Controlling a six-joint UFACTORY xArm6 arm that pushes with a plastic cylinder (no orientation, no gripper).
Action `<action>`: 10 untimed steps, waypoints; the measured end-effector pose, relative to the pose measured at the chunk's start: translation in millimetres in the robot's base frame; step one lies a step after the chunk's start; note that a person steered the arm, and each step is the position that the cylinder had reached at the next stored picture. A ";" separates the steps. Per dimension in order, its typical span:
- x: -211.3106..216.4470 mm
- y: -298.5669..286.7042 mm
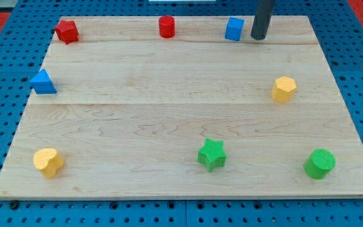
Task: Push the yellow hexagon to the center
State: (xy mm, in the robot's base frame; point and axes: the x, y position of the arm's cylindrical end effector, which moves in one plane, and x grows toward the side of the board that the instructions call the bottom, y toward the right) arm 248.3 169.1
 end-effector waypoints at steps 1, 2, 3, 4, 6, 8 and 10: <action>-2.1 30.1; 1.0 41.8; 60.3 31.9; 66.5 32.7; 110.9 132.3; 182.2 -13.9; 216.6 -143.5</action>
State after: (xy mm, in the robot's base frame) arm 464.9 25.6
